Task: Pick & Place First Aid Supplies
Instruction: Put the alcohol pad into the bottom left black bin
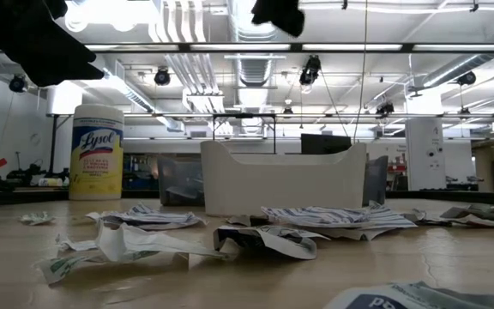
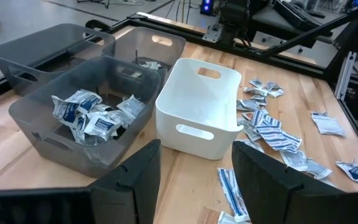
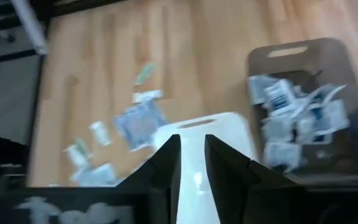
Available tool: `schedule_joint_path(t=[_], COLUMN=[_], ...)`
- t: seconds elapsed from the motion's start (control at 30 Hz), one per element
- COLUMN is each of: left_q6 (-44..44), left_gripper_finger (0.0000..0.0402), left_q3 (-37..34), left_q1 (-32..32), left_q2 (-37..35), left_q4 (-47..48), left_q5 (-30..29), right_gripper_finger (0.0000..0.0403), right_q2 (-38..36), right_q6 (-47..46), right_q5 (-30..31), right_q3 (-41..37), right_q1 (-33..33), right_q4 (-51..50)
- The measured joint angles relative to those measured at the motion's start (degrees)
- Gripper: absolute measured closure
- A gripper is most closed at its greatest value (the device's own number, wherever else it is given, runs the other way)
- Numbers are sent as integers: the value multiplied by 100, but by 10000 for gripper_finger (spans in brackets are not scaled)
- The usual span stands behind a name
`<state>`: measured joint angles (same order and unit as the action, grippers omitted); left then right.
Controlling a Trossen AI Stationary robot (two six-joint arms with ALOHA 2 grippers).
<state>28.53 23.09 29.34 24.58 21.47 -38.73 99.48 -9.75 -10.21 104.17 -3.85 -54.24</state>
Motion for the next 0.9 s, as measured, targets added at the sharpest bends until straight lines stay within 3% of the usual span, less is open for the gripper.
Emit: schedule_joint_path(t=[0.37,0.9], left_q6=[32,184], left_gripper_finger=[211,211], left_q3=[0,0], left_q1=[0,0], left_q2=[0,0], left_q4=[0,-2], left_q5=[25,38], right_gripper_finger=[362,376], right_q2=[-402,-82], right_q6=[-1887,-4030], right_q5=[869,889], right_q3=[-195,-971], right_q1=[1631,3552], right_q4=[-600,-499])
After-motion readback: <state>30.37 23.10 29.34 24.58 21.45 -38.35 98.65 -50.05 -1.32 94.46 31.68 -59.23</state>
